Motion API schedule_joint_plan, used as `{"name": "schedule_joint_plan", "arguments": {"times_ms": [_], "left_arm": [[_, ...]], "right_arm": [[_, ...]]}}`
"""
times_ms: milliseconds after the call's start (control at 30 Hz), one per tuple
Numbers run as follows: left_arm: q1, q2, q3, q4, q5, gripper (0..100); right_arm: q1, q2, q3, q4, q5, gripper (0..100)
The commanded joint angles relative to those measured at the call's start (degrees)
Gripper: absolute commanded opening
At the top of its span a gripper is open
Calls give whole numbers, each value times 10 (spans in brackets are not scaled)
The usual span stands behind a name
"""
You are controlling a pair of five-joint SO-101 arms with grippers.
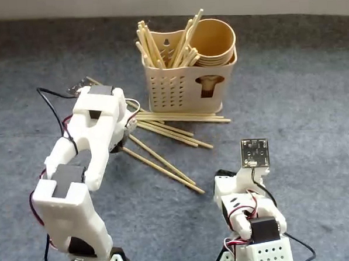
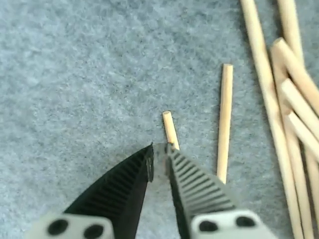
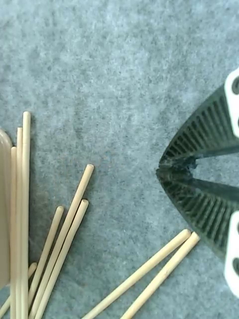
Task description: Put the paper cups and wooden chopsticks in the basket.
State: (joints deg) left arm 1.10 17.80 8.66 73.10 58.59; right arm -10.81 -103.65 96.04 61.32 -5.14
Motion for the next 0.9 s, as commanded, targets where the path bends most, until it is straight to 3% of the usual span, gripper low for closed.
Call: {"name": "schedule_joint_plan", "arguments": {"times_ms": [0, 400, 867], "left_arm": [[11, -7, -36, 18, -6, 193], [9, 0, -8, 17, -5, 213], [11, 0, 89, -138, -5, 56]], "right_arm": [[-2, -7, 85, 2, -2, 5], [-2, -7, 85, 2, -2, 5], [-2, -7, 85, 2, -2, 5]]}}
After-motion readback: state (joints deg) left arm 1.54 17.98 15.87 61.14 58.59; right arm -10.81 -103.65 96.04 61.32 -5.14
